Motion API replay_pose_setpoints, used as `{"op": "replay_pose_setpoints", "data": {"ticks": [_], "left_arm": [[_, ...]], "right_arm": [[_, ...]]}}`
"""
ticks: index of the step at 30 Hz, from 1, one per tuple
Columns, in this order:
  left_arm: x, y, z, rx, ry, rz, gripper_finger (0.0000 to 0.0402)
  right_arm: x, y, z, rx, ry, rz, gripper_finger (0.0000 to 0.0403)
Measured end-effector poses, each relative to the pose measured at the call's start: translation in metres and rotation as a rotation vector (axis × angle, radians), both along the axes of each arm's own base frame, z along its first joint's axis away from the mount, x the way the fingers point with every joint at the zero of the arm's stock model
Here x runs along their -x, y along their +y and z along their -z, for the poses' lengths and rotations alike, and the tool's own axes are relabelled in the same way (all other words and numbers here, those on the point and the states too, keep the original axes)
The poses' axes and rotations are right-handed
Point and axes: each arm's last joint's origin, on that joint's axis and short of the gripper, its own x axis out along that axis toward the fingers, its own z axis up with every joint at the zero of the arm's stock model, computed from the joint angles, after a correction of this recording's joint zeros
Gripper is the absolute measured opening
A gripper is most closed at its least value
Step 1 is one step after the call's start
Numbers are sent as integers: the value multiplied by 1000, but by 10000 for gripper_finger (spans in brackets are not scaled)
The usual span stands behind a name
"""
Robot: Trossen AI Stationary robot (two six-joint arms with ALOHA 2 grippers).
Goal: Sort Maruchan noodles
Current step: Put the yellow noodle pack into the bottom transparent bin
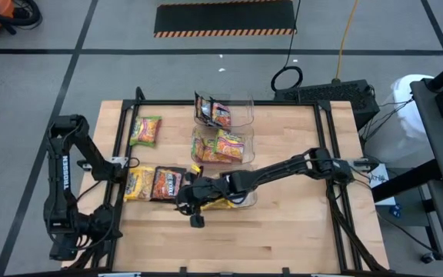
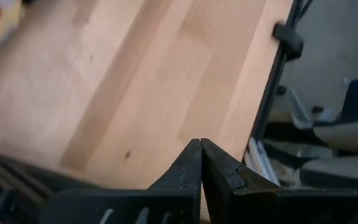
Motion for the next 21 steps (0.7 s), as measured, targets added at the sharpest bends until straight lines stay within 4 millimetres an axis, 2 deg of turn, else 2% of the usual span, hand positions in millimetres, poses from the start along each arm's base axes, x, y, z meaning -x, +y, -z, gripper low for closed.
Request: {"op": "replay_pose_setpoints", "data": {"ticks": [5,11,16,21], "left_arm": [[-9,2,-2,-44,-165,-23,7],[-28,3,-4,-93,-214,-28,7],[-49,0,-7,-111,-284,2,7],[-64,1,-9,-134,-312,13,7]], "right_arm": [[3,-1,-7,54,-16,-31,91],[17,-4,-30,92,6,-35,91],[28,-6,-34,164,81,-70,91],[30,-5,-34,171,98,-76,91]]}}
